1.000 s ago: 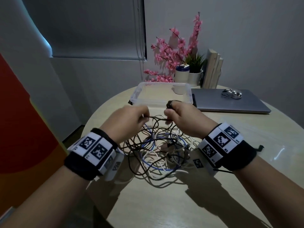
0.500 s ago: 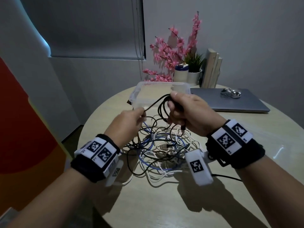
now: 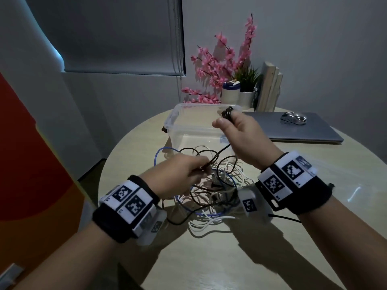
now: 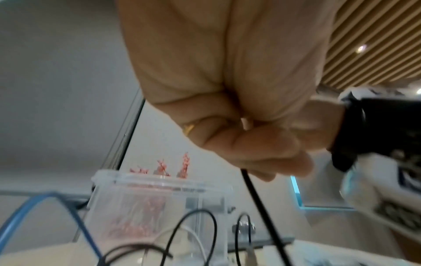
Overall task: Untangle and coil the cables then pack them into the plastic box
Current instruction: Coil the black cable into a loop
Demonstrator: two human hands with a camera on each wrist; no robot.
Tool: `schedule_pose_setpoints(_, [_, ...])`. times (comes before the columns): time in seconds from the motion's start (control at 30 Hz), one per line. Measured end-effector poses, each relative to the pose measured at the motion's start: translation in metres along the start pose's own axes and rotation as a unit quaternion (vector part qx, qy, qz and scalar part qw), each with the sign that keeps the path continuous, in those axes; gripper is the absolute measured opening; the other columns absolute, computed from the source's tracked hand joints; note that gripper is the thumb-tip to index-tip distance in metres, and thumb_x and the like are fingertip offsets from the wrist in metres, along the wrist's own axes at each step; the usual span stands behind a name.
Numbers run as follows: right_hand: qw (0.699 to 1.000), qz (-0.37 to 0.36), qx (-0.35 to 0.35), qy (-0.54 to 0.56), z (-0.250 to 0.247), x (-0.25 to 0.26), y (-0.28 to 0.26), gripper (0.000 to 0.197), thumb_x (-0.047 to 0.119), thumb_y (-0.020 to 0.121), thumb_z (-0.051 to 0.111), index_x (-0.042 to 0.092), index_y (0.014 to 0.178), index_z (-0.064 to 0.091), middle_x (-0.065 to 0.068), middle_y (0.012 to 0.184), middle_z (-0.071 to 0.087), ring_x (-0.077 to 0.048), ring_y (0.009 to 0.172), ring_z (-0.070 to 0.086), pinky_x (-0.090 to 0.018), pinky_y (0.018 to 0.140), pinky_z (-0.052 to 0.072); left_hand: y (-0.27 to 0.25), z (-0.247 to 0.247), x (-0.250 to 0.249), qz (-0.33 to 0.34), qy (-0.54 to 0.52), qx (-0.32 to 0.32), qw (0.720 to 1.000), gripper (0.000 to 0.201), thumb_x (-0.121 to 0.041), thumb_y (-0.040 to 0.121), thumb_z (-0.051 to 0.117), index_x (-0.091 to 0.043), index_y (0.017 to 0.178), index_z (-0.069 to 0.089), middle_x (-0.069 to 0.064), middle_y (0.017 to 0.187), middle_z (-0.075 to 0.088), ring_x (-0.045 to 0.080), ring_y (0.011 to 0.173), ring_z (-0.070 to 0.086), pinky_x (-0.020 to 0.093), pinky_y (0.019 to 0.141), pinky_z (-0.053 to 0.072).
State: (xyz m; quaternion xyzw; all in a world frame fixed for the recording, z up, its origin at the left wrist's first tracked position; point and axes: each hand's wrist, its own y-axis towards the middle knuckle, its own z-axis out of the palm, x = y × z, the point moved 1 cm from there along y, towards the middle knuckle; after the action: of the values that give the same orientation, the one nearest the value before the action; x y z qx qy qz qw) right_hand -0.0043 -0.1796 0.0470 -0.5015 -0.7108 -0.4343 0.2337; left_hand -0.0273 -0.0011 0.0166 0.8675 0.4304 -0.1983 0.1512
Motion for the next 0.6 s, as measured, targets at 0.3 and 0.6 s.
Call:
schedule_pose_setpoints(0.3, [0.990, 0.020, 0.143, -0.013, 0.005, 0.010, -0.012, 0.047, 0.056, 0.090, 0.042, 0.015, 0.083, 0.063, 0.001, 0.057, 0.052, -0.014, 0.054, 0.049, -0.033, 0.059, 0.042, 0.003, -0.051, -0.002, 0.047, 0.049, -0.286, 0.956, 0.002, -0.020, 0.090, 0.063, -0.018, 0.089, 0.063, -0.001, 0.075, 0.063, 0.010, 0.058, 0.060, 0.037, 0.060, 0.052])
schedule_pose_setpoints(0.6, [0.934, 0.065, 0.170, 0.306, 0.006, 0.024, -0.012, 0.042, 0.024, 0.103, 0.034, 0.011, 0.063, 0.043, 0.008, 0.043, 0.028, -0.014, 0.044, 0.023, -0.034, 0.062, 0.034, 0.010, -0.018, 0.020, -0.044, -0.021, -0.200, 0.979, 0.017, -0.027, 0.098, 0.047, -0.021, 0.086, 0.057, 0.008, 0.077, 0.063, 0.020, 0.057, 0.065, 0.044, 0.060, 0.056])
